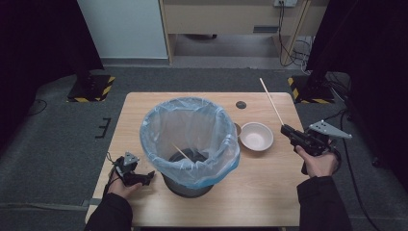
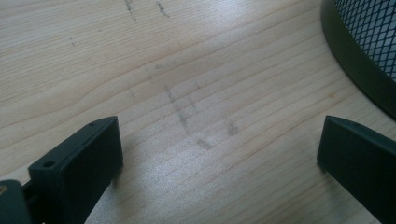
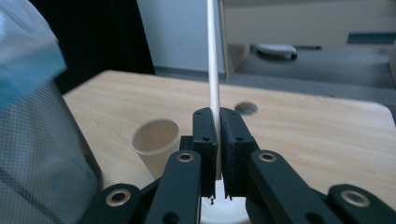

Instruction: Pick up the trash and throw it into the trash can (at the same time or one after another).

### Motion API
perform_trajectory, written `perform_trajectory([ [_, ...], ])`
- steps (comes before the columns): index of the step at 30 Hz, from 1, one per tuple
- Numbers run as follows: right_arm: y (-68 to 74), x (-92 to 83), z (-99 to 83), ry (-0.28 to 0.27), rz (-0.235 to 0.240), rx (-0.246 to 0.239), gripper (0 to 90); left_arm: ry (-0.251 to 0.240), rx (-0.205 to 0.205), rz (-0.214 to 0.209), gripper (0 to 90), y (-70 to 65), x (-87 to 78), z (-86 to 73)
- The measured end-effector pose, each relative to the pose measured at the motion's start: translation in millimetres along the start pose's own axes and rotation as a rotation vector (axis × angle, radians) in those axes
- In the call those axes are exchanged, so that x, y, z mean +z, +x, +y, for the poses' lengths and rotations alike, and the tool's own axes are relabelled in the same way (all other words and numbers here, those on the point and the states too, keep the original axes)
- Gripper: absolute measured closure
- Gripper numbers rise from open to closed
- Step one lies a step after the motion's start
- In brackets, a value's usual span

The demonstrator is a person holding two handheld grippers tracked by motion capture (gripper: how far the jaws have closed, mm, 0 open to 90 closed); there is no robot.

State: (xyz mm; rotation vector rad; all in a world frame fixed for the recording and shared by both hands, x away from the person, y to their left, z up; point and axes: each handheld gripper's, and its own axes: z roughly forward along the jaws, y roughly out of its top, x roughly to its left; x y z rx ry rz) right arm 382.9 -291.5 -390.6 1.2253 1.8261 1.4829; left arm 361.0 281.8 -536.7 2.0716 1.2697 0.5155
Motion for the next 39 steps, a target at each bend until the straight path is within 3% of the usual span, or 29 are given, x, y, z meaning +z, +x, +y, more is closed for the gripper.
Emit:
perform_trajectory([
  [9,23.4,-14.9,27.4,-0.132,0.072,-0.023,86.2,0.0,0.0,0.0,0.0,0.0,0.0,0.0],
  [16,39.3,-23.4,45.5,-0.198,0.121,-0.05,86.2,0.0,0.0,0.0,0.0,0.0,0.0,0.0],
  [24,70.3,-27.3,68.2,-0.265,0.206,-0.082,86.2,0.0,0.0,0.0,0.0,0.0,0.0,0.0],
  [26,72.9,-27.2,69.8,-0.271,0.213,-0.083,86.1,0.0,0.0,0.0,0.0,0.0,0.0,0.0],
  [39,122.8,-10.2,93.8,-0.302,0.323,-0.125,86.1,0.0,0.0,0.0,0.0,0.0,0.0,0.0],
])
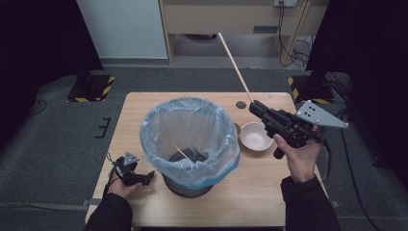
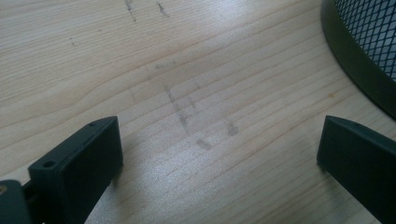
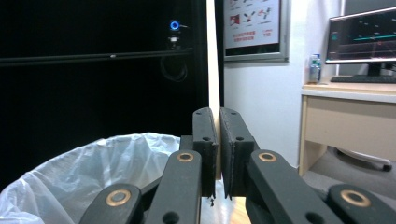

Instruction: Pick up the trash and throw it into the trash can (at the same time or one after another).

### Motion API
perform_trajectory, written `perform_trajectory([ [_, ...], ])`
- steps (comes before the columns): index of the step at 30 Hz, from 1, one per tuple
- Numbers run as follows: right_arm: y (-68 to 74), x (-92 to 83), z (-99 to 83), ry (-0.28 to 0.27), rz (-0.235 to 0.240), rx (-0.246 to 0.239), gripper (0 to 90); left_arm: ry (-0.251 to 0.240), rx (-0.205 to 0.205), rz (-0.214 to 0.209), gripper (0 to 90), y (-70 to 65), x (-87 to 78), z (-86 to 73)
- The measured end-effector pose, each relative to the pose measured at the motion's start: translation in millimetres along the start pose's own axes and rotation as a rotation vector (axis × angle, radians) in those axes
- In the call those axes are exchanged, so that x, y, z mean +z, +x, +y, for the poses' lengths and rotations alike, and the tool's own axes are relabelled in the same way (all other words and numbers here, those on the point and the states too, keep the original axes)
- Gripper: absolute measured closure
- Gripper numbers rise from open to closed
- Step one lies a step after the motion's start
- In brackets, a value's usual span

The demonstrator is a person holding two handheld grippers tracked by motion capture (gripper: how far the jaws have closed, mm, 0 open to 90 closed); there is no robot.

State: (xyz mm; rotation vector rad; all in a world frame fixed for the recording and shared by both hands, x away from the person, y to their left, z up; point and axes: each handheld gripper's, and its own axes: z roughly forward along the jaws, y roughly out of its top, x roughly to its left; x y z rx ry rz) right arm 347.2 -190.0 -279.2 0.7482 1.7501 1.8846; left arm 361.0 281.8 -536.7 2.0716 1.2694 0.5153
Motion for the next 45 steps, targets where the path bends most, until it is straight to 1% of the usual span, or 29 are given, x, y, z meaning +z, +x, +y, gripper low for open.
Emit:
perform_trajectory([
  [3,7.6,9.1,1.2,0.006,0.024,-0.008,86.2,0.0,0.0,0.0,0.0,0.0,0.0,0.0],
  [6,14.7,17.3,1.5,0.007,0.045,-0.004,86.1,0.0,0.0,0.0,0.0,0.0,0.0,0.0],
  [8,20.5,22.9,0.7,0.022,0.057,-0.008,86.1,0.0,0.0,0.0,0.0,0.0,0.0,0.0],
  [10,24.8,26.8,0.1,0.026,0.07,-0.006,86.2,0.0,0.0,0.0,0.0,0.0,0.0,0.0],
  [11,28.6,31.2,-0.6,0.027,0.084,-0.001,86.1,0.0,0.0,0.0,0.0,0.0,0.0,0.0],
  [12,28.6,31.2,-0.6,0.027,0.084,-0.001,86.1,0.0,0.0,0.0,0.0,0.0,0.0,0.0],
  [13,30.2,33.5,-1.4,0.024,0.096,0.011,86.1,0.0,0.0,0.0,0.0,0.0,0.0,0.0],
  [14,31.5,35.0,-1.9,0.029,0.099,0.012,86.1,0.0,0.0,0.0,0.0,0.0,0.0,0.0],
  [20,40.5,43.1,-2.8,0.045,0.123,0.006,86.1,0.0,0.0,0.0,0.0,0.0,0.0,0.0],
  [21,44.4,46.4,-3.5,0.054,0.134,0.006,86.1,0.0,0.0,0.0,0.0,0.0,0.0,0.0],
  [23,45.1,48.0,-4.7,0.057,0.144,0.01,86.1,0.0,0.0,0.0,0.0,0.0,0.0,0.0],
  [25,46.9,51.7,-9.5,0.08,0.15,0.001,85.2,0.0,0.0,0.0,0.0,0.1,0.0,0.0],
  [26,46.9,51.7,-9.5,0.08,0.15,0.001,85.2,0.0,0.0,0.0,0.0,0.1,0.0,0.0],
  [28,48.8,55.5,-13.0,0.109,0.183,0.006,77.0,0.0,0.001,-0.001,0.0,0.1,0.1,0.1],
  [29,50.4,58.1,-16.2,0.13,0.2,0.006,69.7,0.0,0.001,-0.001,0.0,0.1,0.0,0.1],
  [30,50.4,58.1,-16.2,0.13,0.2,0.006,69.7,0.0,0.001,-0.001,0.0,0.1,0.0,0.1],
  [31,50.1,56.8,-16.7,0.137,0.189,-0.017,66.5,-0.001,0.0,-0.001,0.0,0.1,0.1,0.1],
  [33,49.4,55.5,-15.8,0.137,0.184,-0.019,65.5,-0.001,0.001,-0.001,0.0,0.1,0.1,0.1],
  [36,44.6,48.0,-8.3,0.112,0.157,-0.022,62.6,0.0,0.001,-0.001,0.0,0.1,0.1,0.0],
  [37,39.4,41.7,-1.6,0.095,0.134,-0.023,60.7,0.0,0.001,-0.001,0.0,0.1,0.0,0.1],
  [38,39.4,41.7,-1.6,0.095,0.134,-0.023,60.7,0.0,0.001,-0.001,0.0,0.1,0.0,0.1],
  [42,27.8,28.1,11.5,0.066,0.083,-0.031,58.1,0.0,0.001,-0.001,0.0,0.1,0.0,0.0],
  [43,22.4,21.1,17.3,0.046,0.056,-0.039,55.5,0.0,0.001,-0.001,0.0,0.1,0.0,0.1],
  [44,22.4,21.1,17.3,0.046,0.056,-0.039,55.5,0.0,0.001,-0.001,0.0,0.1,0.0,0.1],
  [45,17.6,14.2,22.5,0.034,0.034,-0.039,53.4,0.0,0.001,-0.001,0.0,0.1,0.0,0.1],
])
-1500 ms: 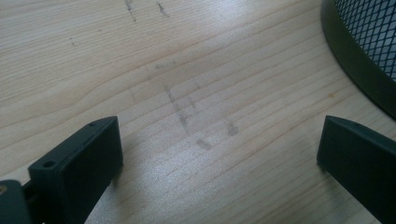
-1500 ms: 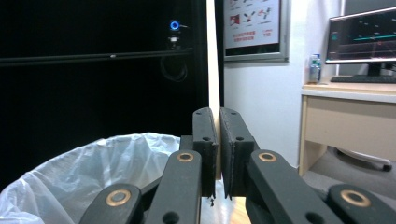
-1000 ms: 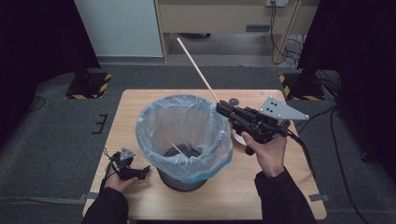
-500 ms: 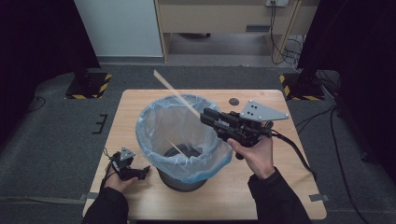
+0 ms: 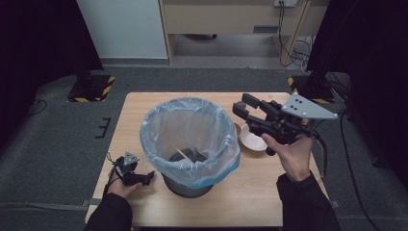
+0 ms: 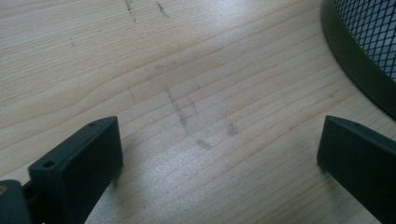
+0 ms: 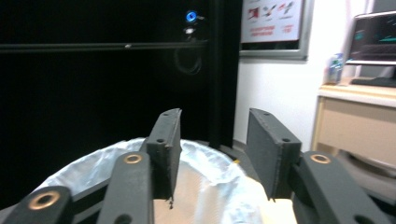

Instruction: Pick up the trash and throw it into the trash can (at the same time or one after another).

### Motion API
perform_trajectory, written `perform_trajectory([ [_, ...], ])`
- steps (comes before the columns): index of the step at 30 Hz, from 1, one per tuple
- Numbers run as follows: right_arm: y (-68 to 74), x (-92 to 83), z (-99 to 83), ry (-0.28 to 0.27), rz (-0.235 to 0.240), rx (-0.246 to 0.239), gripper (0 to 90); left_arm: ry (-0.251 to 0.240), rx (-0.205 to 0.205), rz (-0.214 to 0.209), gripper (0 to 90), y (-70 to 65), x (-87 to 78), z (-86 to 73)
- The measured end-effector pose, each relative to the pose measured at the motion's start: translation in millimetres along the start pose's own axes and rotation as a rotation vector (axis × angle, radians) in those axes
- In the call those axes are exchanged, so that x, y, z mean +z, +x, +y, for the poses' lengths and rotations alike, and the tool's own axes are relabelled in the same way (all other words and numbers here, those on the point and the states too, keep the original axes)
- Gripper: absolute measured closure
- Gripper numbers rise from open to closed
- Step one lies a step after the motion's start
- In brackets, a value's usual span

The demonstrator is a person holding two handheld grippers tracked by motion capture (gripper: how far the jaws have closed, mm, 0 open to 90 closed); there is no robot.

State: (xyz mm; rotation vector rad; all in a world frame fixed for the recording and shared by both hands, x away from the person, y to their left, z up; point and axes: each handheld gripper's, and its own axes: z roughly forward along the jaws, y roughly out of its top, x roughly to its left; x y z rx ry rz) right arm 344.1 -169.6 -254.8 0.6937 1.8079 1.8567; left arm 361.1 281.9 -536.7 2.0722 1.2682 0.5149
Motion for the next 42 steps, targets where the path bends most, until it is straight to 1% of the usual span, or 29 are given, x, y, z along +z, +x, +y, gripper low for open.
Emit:
perform_trajectory([
  [1,0.0,0.0,0.0,0.0,0.0,0.0,53.4,0.0,0.0,0.0,0.0,0.0,0.0,0.0],
  [5,-9.2,-12.1,5.9,-0.002,-0.052,-0.021,51.5,0.0,0.0,0.0,0.0,0.0,0.0,0.0],
  [6,-14.3,-16.8,5.7,-0.016,-0.065,-0.005,51.6,0.0,0.0,0.0,0.0,0.0,0.0,0.0],
  [7,-14.3,-16.8,5.7,-0.016,-0.065,-0.005,51.6,0.0,0.0,0.0,0.0,0.0,0.0,0.0],
  [8,-22.0,-21.7,2.1,-0.025,-0.079,0.021,51.5,0.0,0.0,0.0,0.0,0.0,0.0,0.0],
  [9,-22.0,-21.7,2.1,-0.025,-0.079,0.021,51.5,0.0,0.0,0.0,0.0,0.0,0.0,0.0],
  [10,-27.0,-24.8,-1.7,-0.017,-0.102,0.023,51.3,0.0,0.0,0.0,0.0,0.0,0.0,0.0],
  [11,-30.2,-26.3,-4.6,-0.013,-0.114,0.028,50.6,0.0,0.0,0.0,0.0,0.0,0.0,0.0],
  [12,-34.9,-28.5,-9.2,-0.002,-0.131,0.033,49.5,0.0,0.0,0.0,0.0,0.0,0.0,0.0],
  [14,-47.0,-33.3,-22.3,0.02,-0.189,0.03,45.8,0.0,0.0,0.0,0.0,0.0,0.0,0.0],
  [15,-51.4,-35.1,-27.3,0.029,-0.206,0.034,45.8,0.0,0.0,0.0,0.0,0.0,0.0,0.0],
  [16,-64.9,-40.2,-43.8,0.045,-0.247,0.057,45.6,0.0,0.0,0.0,0.0,0.0,0.0,0.0],
  [17,-64.9,-40.2,-43.8,0.045,-0.247,0.057,45.6,0.0,0.0,0.0,0.0,0.0,0.0,0.0],
  [18,-69.2,-41.8,-49.2,0.056,-0.26,0.068,45.3,0.0,0.0,0.0,0.0,0.0,0.0,0.0],
  [19,-75.1,-43.8,-56.5,0.064,-0.277,0.077,44.6,-0.001,0.0,0.0,0.0,0.0,0.0,0.0],
  [20,-86.0,-46.7,-70.7,0.086,-0.312,0.093,41.4,0.0,0.0,0.0,0.0,0.0,0.0,0.0],
  [21,-86.0,-46.7,-70.7,0.086,-0.312,0.093,41.4,0.0,0.0,0.0,0.0,0.0,0.0,0.0],
  [24,-101.0,-49.2,-93.5,0.123,-0.361,0.101,39.6,0.0,0.0,0.0,0.0,0.0,0.0,0.0],
  [26,-111.5,-48.4,-107.3,0.169,-0.375,0.11,37.7,-0.001,0.0,0.0,0.0,0.0,0.0,0.0],
  [28,-119.9,-47.7,-119.5,0.19,-0.395,0.108,37.0,0.0,0.0,0.0,0.0,0.0,0.0,0.0],
  [30,-126.6,-45.4,-132.1,0.208,-0.397,0.123,34.6,0.0,0.0,0.0,0.0,0.0,0.0,0.0],
  [31,-129.9,-43.4,-139.9,0.222,-0.405,0.125,34.1,0.0,0.0,0.0,0.0,0.0,0.0,0.0],
  [33,-134.0,-39.8,-149.4,0.245,-0.417,0.127,32.3,0.0,0.0,0.0,0.0,0.0,0.0,0.0],
  [34,-138.2,-35.3,-158.6,0.269,-0.428,0.121,30.6,0.0,0.0,0.0,0.0,0.0,0.0,0.0],
  [35,-140.3,-33.2,-162.8,0.285,-0.434,0.121,29.3,0.0,0.0,0.0,0.0,0.0,0.0,0.0],
  [36,-140.3,-33.2,-162.8,0.285,-0.434,0.121,29.3,0.0,0.0,0.0,0.0,0.0,0.0,0.0],
  [38,-146.2,-28.4,-174.2,0.313,-0.448,0.154,26.1,0.0,0.0,0.0,0.0,0.0,0.0,0.0],
  [39,-146.2,-28.4,-174.2,0.313,-0.448,0.154,26.1,0.0,0.0,0.0,0.0,0.0,0.0,0.0],
  [42,-153.7,-24.3,-185.5,0.335,-0.477,0.175,25.6,0.0,-0.001,0.0,0.0,0.0,0.0,0.0],
])
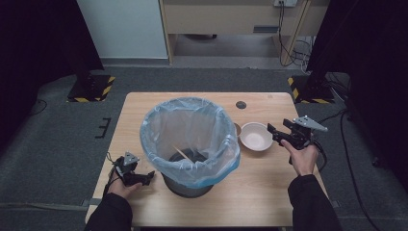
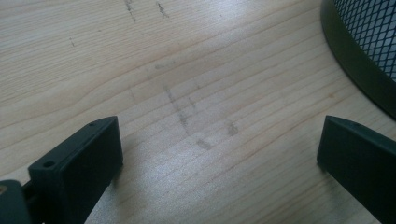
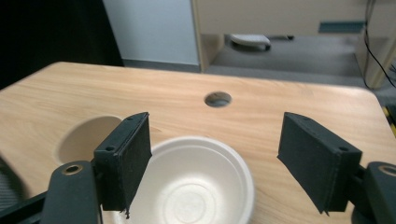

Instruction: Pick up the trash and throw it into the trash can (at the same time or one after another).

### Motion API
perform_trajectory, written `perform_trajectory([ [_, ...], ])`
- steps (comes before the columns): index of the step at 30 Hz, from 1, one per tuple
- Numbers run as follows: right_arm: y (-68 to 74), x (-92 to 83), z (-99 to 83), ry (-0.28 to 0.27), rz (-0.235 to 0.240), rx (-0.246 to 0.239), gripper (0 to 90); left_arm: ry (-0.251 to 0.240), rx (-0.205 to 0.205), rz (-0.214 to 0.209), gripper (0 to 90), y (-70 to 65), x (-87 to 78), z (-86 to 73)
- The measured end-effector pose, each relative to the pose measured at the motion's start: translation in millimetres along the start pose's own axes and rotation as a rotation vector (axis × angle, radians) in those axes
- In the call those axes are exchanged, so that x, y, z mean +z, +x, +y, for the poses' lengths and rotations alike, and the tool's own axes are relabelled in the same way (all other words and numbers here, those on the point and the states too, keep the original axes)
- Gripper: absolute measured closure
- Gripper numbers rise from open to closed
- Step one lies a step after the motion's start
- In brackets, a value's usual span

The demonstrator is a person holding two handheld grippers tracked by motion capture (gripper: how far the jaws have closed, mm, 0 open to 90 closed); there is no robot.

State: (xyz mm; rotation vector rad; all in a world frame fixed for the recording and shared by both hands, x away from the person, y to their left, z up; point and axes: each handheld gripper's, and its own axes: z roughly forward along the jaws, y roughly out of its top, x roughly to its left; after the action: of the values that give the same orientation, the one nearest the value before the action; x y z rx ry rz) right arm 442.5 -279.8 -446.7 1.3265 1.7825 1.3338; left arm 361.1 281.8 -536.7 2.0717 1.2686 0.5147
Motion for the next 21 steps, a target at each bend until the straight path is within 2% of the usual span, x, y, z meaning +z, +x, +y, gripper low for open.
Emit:
perform_trajectory([
  [1,-2.2,3.7,-2.8,0.013,-0.006,0.001,26.2,0.0,0.0,0.0,0.0,0.0,0.0,0.0],
  [2,-6.1,11.2,-9.1,0.053,-0.02,-0.001,28.4,0.0,0.001,0.0,0.0,0.0,0.0,0.0],
  [3,-6.1,11.2,-9.1,0.053,-0.02,-0.001,28.4,0.0,0.0,0.0,0.0,0.0,0.0,0.0],
  [5,-8.8,19.7,-16.4,0.109,-0.031,-0.019,31.0,0.0,0.0,0.0,0.0,0.0,0.0,0.0],
  [8,-11.8,30.0,-23.7,0.16,-0.044,-0.032,33.6,0.0,0.0,0.0,0.0,0.0,0.0,0.0],
  [10,-14.4,38.0,-27.6,0.184,-0.054,-0.006,36.4,0.0,0.0,0.0,0.0,0.0,0.0,0.0],
  [21,-18.2,58.3,-41.0,0.261,-0.072,-0.009,46.5,0.0,0.0,0.0,0.0,0.0,0.0,0.0],
])
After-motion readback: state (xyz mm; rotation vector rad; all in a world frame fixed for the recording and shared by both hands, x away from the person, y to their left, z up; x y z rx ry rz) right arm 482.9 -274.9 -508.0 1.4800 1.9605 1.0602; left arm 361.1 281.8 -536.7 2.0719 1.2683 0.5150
